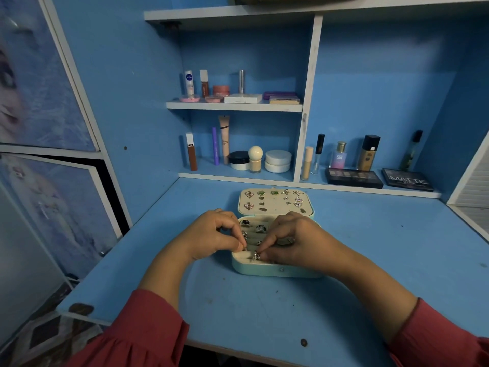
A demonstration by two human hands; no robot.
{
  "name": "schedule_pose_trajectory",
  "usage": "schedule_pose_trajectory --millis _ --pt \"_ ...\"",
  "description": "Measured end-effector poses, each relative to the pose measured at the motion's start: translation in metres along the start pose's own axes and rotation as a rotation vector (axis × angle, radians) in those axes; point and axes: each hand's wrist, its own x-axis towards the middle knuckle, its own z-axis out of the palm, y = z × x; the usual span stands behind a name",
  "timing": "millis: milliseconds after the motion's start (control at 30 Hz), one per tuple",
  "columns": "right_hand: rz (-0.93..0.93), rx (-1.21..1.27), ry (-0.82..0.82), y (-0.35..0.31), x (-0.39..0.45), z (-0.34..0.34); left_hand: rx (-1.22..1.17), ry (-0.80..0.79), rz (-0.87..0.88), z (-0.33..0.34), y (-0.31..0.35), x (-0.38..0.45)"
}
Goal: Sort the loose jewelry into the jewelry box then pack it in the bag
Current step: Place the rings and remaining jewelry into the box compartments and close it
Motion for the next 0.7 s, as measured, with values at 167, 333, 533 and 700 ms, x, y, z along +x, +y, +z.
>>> schedule_pose_trajectory --millis 167,333,533,700 --pt "0.093 0.195 0.141 -0.003 0.001 -0.013 -0.083 0.198 -0.001 0.003 -0.001 0.004" --pt "0.304 0.312 0.443 0.013 0.005 -0.022 -0.133 0.537 -0.057 0.005 -0.012 0.019" --pt "0.45 0.314 0.608 0.044 0.011 -0.022 -0.083 0.719 -0.198 0.011 -0.029 0.045" --pt "0.577 0.288 0.59 0.059 0.019 -0.021 -0.067 0.614 -0.252 0.018 -0.037 0.063"
